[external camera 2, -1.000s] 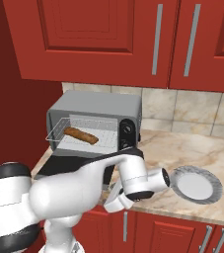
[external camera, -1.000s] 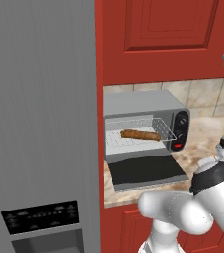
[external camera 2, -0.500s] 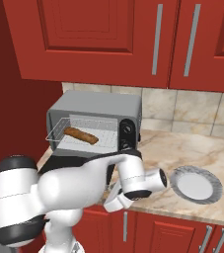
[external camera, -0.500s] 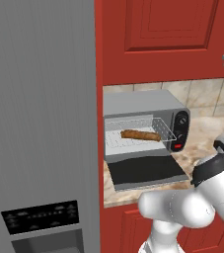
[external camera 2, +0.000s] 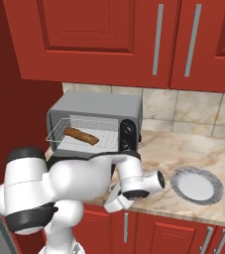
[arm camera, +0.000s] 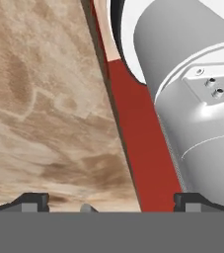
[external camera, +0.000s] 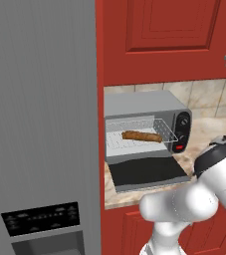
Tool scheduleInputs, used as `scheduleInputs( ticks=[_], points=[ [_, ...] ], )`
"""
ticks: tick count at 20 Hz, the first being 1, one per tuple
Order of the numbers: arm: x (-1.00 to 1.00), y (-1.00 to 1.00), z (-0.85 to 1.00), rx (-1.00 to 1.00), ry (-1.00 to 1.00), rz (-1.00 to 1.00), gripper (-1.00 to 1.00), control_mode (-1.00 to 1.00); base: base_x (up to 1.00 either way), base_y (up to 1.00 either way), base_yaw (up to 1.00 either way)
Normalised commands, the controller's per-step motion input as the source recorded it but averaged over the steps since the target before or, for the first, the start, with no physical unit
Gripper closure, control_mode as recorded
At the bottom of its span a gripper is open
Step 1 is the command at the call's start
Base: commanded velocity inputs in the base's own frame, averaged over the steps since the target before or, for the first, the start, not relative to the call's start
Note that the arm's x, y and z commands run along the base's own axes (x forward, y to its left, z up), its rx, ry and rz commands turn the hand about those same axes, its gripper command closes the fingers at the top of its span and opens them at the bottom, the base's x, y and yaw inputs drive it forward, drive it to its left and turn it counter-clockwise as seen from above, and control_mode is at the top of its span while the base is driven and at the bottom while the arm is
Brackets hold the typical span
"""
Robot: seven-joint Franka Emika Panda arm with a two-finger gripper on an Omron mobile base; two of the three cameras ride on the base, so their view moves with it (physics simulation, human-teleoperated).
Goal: Pull the toaster oven rack outwards. Pick up the baguette from the plate and place it on the toaster oven rack. Close the toaster oven door fully and set the temperature to the lowest setting.
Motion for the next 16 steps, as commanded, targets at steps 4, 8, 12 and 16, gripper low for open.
scheduleInputs(
  ticks=[4, 8, 12, 16],
  points=[
    [0.15, 0.00, -0.12, 0.00, 0.00, 0.00, -1.00, -1.00, 0.00, 0.00, 0.00],
    [0.06, 0.00, -0.10, 0.00, 0.00, 0.00, -1.00, -1.00, 0.00, 0.00, 0.00],
    [0.03, 0.00, -0.11, 0.00, 0.00, 0.00, -1.00, -1.00, 0.00, 0.00, 0.00],
    [0.06, 0.00, -0.11, 0.01, 0.00, 0.00, -1.00, -1.00, 0.00, 0.00, 0.00]
  ],
)
